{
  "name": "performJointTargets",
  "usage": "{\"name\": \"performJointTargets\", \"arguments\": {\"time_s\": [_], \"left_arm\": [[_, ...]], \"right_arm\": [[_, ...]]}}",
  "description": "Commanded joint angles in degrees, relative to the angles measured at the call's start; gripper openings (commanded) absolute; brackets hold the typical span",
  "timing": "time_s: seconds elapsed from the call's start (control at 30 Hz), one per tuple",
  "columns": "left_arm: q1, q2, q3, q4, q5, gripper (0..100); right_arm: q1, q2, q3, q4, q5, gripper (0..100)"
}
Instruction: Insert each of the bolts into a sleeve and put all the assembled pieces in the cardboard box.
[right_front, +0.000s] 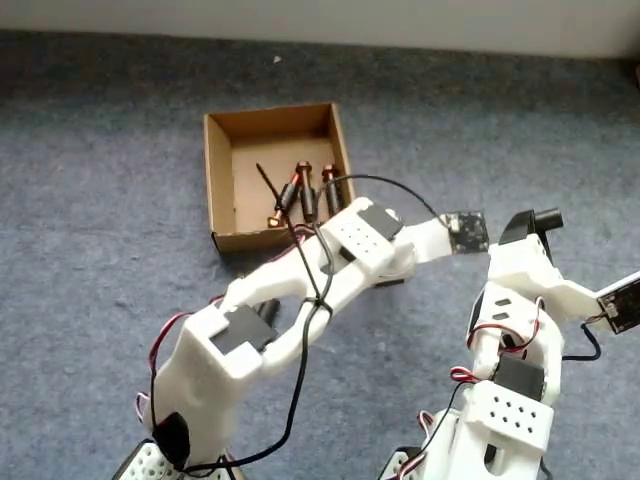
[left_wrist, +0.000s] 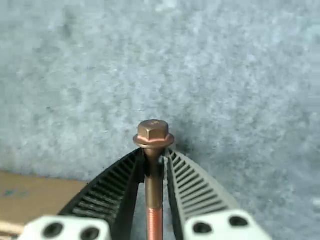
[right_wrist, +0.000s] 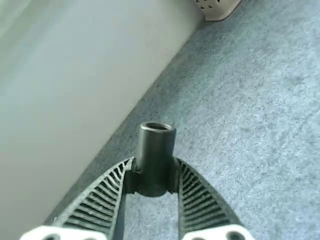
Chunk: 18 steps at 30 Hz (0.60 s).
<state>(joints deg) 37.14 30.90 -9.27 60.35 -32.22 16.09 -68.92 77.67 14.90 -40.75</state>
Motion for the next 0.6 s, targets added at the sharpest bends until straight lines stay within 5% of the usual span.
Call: {"name": "performJointTargets", "arguments": {"time_s": [0.0,0.27,0.57], "left_arm": [[-3.6,-9.3,-1.1,0.9,5.8,1],[-4.6,-26.2,5.8,4.2,14.5,1],[-11.0,-62.8,34.9,-5.5,21.5,1]], "right_arm": [[0.7,-1.2,-1.0,-1.2,0.2,0.5],[-0.8,-1.2,-0.8,-1.2,4.7,0.5],[-17.5,-1.2,-0.7,1.4,16.8,0.5]]}}
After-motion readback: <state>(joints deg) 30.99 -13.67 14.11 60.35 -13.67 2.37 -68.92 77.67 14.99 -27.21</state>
